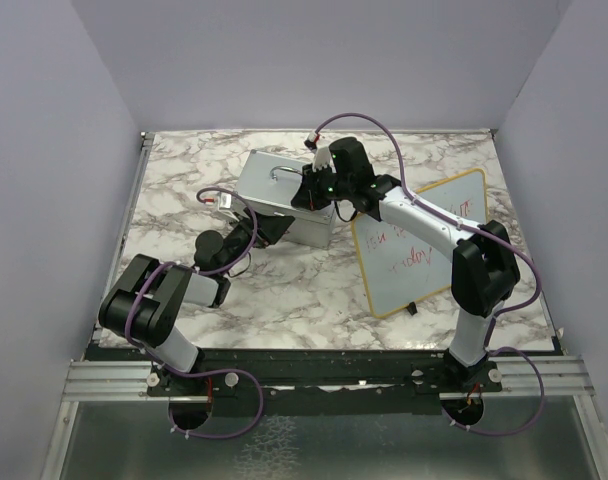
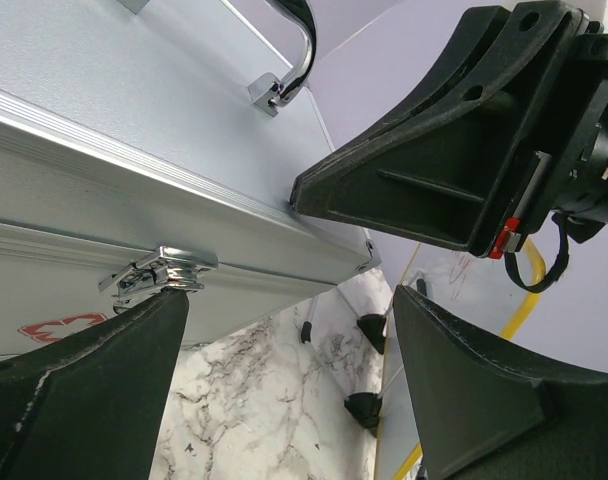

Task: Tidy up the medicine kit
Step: Close the medicine box at the center of the board.

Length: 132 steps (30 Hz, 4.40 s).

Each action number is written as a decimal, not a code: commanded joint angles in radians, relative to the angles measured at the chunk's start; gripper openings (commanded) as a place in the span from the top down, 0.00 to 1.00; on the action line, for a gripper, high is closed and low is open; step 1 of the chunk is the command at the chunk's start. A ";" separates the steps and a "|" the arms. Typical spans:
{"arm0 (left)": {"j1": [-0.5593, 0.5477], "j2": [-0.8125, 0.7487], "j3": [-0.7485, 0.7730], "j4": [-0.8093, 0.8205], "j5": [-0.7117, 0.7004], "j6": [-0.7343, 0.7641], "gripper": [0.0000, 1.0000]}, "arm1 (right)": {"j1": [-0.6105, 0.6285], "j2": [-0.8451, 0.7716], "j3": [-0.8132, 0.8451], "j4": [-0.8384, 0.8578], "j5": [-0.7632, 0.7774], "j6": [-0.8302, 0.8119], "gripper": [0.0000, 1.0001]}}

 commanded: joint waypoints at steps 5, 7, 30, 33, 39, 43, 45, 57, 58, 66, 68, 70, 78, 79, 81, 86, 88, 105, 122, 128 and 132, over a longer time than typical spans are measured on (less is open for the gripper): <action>-0.012 -0.004 0.031 -0.003 -0.037 0.004 0.16 | 0.004 -0.011 -0.023 0.012 -0.004 0.003 0.95; -0.012 -0.008 0.032 -0.010 -0.041 0.009 0.16 | 0.004 -0.011 -0.023 0.013 -0.005 0.004 0.95; -0.021 -0.068 0.044 -0.068 -0.095 0.031 0.17 | 0.004 -0.018 -0.026 0.015 -0.006 0.003 0.95; -0.024 -0.069 0.044 -0.073 -0.098 0.037 0.17 | 0.004 -0.017 -0.028 0.018 -0.008 0.005 0.95; -0.026 -0.069 0.042 -0.075 -0.106 0.039 0.17 | 0.004 -0.021 -0.025 0.015 -0.005 0.005 0.95; -0.029 -0.077 0.050 -0.084 -0.110 0.045 0.17 | 0.004 -0.021 -0.023 0.013 -0.004 0.005 0.95; -0.030 -0.082 0.054 -0.089 -0.115 0.049 0.17 | 0.004 -0.021 -0.024 0.012 -0.004 0.005 0.95; -0.033 -0.085 0.069 -0.108 -0.124 0.061 0.17 | 0.004 -0.017 -0.022 0.014 -0.004 0.007 0.95; -0.034 -0.084 0.068 -0.109 -0.123 0.063 0.17 | 0.004 -0.017 -0.022 0.015 -0.005 0.007 0.95; -0.036 -0.089 0.058 -0.109 -0.126 0.071 0.17 | 0.004 -0.015 -0.019 0.012 -0.004 0.004 0.95; -0.036 -0.094 0.059 -0.115 -0.126 0.073 0.17 | 0.004 -0.014 -0.017 0.012 -0.006 0.004 0.95; -0.036 -0.103 0.062 -0.123 -0.128 0.074 0.17 | 0.004 -0.014 -0.016 0.011 -0.006 0.004 0.95; -0.036 -0.199 0.085 -0.243 -0.146 0.099 0.14 | 0.004 -0.018 -0.011 0.006 -0.002 0.002 0.95; -0.036 -0.220 0.087 -0.271 -0.153 0.108 0.14 | 0.004 -0.020 -0.009 0.005 -0.001 0.001 0.95; -0.036 -0.263 0.096 -0.354 -0.176 0.127 0.14 | 0.004 -0.020 0.000 -0.002 0.001 -0.001 0.95; -0.036 -0.371 0.147 -0.655 -0.214 0.220 0.20 | 0.004 -0.023 0.013 -0.009 0.002 -0.003 0.95; -0.036 -0.403 0.157 -0.740 -0.226 0.243 0.25 | 0.004 -0.023 0.013 -0.008 0.005 -0.003 0.95; -0.036 -0.299 0.235 -0.952 -0.189 0.348 1.00 | 0.004 -0.013 0.023 -0.015 0.013 -0.005 0.95; -0.038 -0.242 0.277 -0.911 -0.145 0.346 1.00 | 0.004 0.011 0.029 -0.004 0.001 0.000 0.95; -0.039 -0.221 0.275 -0.881 -0.132 0.330 1.00 | 0.004 0.009 0.026 -0.007 0.003 -0.002 0.95; -0.040 -0.221 0.279 -0.864 -0.138 0.330 1.00 | 0.004 0.009 0.021 -0.002 0.002 -0.002 0.95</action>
